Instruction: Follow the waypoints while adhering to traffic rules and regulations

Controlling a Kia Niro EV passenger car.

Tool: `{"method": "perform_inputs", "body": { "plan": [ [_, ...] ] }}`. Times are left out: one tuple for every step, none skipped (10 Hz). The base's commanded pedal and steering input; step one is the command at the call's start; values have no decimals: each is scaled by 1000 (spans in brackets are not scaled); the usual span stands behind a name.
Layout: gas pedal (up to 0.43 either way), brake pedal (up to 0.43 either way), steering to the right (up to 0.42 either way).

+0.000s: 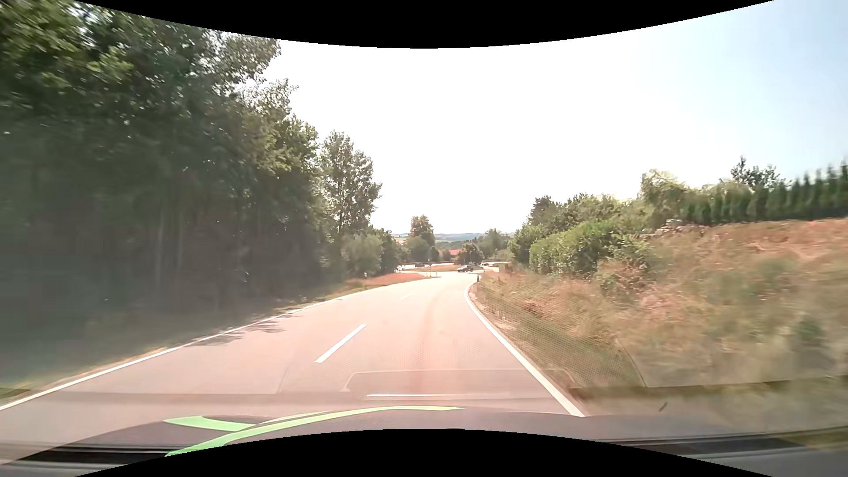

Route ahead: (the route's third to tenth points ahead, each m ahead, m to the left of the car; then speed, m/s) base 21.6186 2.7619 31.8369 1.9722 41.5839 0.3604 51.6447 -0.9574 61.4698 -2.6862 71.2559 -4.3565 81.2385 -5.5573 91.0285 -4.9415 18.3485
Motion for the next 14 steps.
{"method": "perform_inputs", "body": {
  "plan": [
    [0, 226, 24],
    [0, 232, 24],
    [0, 232, 24],
    [0, 232, 23],
    [0, 232, 23],
    [0, 232, 23],
    [0, 238, 23],
    [0, 238, 23],
    [0, 238, 23],
    [0, 238, 24],
    [0, 238, 24],
    [0, 238, 24],
    [0, 238, 24],
    [0, 244, 25]
  ]
}}
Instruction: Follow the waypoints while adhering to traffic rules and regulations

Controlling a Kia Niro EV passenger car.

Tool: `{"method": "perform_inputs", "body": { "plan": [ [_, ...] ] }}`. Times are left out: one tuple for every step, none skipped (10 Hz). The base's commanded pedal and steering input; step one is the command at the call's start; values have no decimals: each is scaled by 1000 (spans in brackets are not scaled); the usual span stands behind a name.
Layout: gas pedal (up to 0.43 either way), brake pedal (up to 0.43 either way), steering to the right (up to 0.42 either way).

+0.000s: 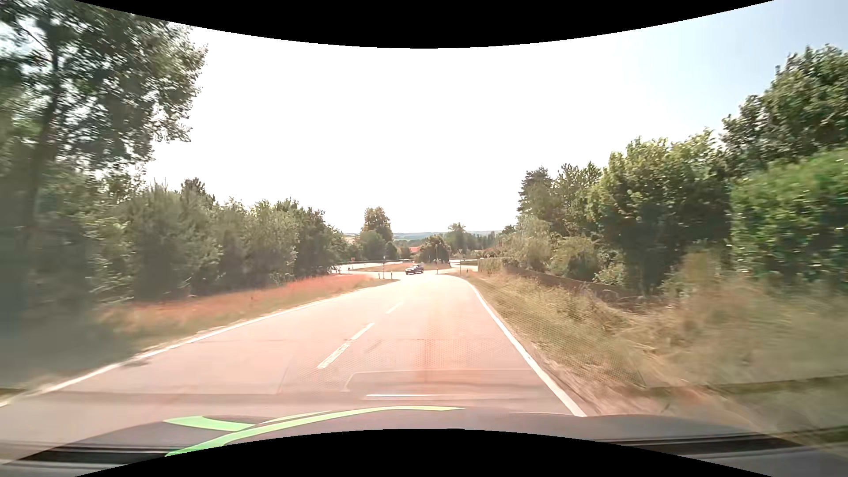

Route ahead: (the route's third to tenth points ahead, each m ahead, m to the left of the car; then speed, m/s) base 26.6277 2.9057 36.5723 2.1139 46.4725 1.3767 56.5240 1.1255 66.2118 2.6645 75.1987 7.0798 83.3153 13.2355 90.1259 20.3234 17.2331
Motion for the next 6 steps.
{"method": "perform_inputs", "body": {
  "plan": [
    [0, 244, 24],
    [0, 244, 25],
    [0, 250, 24],
    [0, 256, 24],
    [0, 256, 23],
    [0, 262, 21]
  ]
}}
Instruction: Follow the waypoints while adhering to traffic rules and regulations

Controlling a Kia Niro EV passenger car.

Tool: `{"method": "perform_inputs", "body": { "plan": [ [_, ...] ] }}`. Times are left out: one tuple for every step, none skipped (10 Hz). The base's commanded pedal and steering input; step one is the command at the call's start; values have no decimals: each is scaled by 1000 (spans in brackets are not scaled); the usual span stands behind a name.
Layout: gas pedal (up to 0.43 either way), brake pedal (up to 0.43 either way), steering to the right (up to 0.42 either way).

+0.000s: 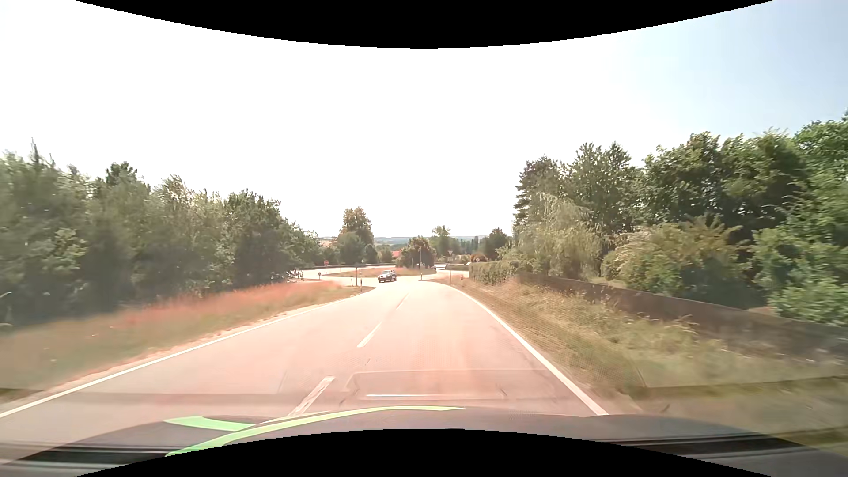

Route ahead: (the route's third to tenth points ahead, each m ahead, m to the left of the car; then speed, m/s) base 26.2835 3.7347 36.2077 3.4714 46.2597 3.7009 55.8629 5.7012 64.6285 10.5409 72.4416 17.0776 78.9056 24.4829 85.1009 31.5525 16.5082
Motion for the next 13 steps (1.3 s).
{"method": "perform_inputs", "body": {
  "plan": [
    [0, 262, 17],
    [0, 262, 14],
    [0, 268, 13],
    [0, 268, 13],
    [0, 268, 12],
    [0, 274, 10],
    [0, 274, 8],
    [0, 274, 6],
    [0, 268, 5],
    [0, 268, 2],
    [0, 274, -3],
    [0, 274, -12],
    [0, 274, -16]
  ]
}}
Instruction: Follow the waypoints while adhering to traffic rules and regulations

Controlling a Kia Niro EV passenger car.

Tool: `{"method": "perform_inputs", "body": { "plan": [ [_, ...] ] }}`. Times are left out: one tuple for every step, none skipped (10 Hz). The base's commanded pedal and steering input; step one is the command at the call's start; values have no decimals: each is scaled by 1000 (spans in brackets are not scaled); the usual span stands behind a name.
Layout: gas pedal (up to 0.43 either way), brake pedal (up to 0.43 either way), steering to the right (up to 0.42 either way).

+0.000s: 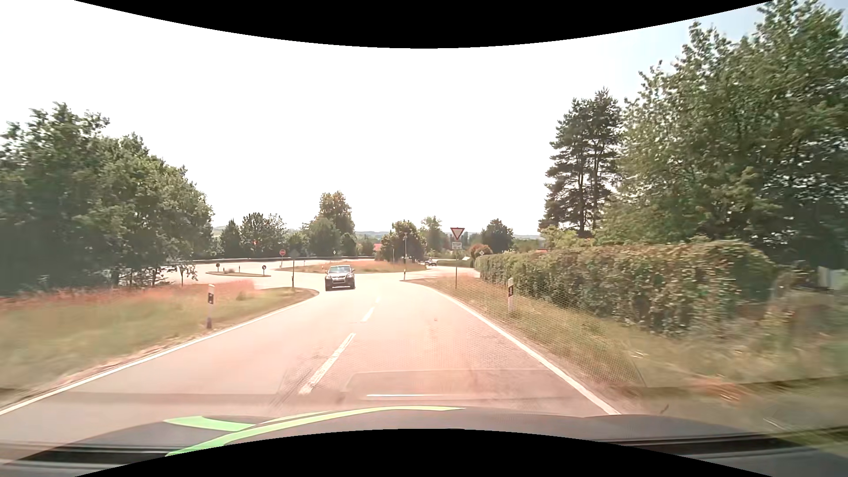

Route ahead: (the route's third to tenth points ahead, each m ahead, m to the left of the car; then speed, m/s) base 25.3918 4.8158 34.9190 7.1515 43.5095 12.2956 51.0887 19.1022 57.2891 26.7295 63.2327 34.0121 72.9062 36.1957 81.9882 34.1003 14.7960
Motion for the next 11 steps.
{"method": "perform_inputs", "body": {
  "plan": [
    [0, 274, -14],
    [0, 274, -14],
    [0, 274, -14],
    [0, 274, -20],
    [0, 274, -29],
    [0, 274, -36],
    [0, 274, -41],
    [0, 268, -44],
    [0, 268, -46],
    [0, 268, -49],
    [0, 268, -52]
  ]
}}
